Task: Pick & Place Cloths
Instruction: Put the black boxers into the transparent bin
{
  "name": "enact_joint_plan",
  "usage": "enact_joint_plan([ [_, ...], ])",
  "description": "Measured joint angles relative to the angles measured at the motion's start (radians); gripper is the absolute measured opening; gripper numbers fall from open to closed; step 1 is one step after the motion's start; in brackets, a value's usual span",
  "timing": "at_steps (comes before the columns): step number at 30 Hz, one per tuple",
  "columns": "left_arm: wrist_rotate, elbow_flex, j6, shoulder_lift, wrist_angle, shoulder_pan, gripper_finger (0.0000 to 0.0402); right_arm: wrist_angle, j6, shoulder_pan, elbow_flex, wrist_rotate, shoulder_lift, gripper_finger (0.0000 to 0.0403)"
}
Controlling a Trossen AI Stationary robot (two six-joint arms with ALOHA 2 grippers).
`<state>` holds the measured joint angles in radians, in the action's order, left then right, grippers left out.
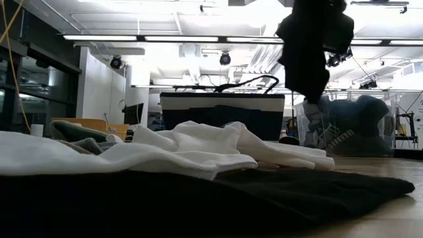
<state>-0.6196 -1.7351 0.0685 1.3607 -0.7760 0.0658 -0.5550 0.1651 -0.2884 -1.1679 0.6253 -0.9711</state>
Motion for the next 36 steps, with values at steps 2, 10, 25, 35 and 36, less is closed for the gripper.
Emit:
enact_joint_plan([
  [2, 0.008, 0.000, 0.033, 0.001, -0.039, 0.000, 0.0376, -0.046, 0.000, -0.028, 0.000, 0.049, 0.011, 0.0004],
  [10, 0.033, 0.000, 0.093, 0.001, -0.080, 0.000, 0.0376, -0.238, 0.011, -0.139, 0.000, 0.210, 0.006, 0.0004],
  [25, 0.042, 0.000, 0.124, 0.001, -0.080, 0.000, 0.0376, -0.573, 0.233, -0.442, 0.000, -0.063, -0.147, 0.0004],
  [35, 0.090, 0.000, 0.146, 0.001, -0.080, 0.000, 0.0376, -0.573, 0.154, -0.574, 0.000, -0.135, -0.370, 0.0004],
  [36, 0.090, 0.000, 0.147, 0.001, -0.080, 0.000, 0.0376, -0.571, 0.148, -0.589, 0.000, -0.145, -0.393, 0.0004],
])
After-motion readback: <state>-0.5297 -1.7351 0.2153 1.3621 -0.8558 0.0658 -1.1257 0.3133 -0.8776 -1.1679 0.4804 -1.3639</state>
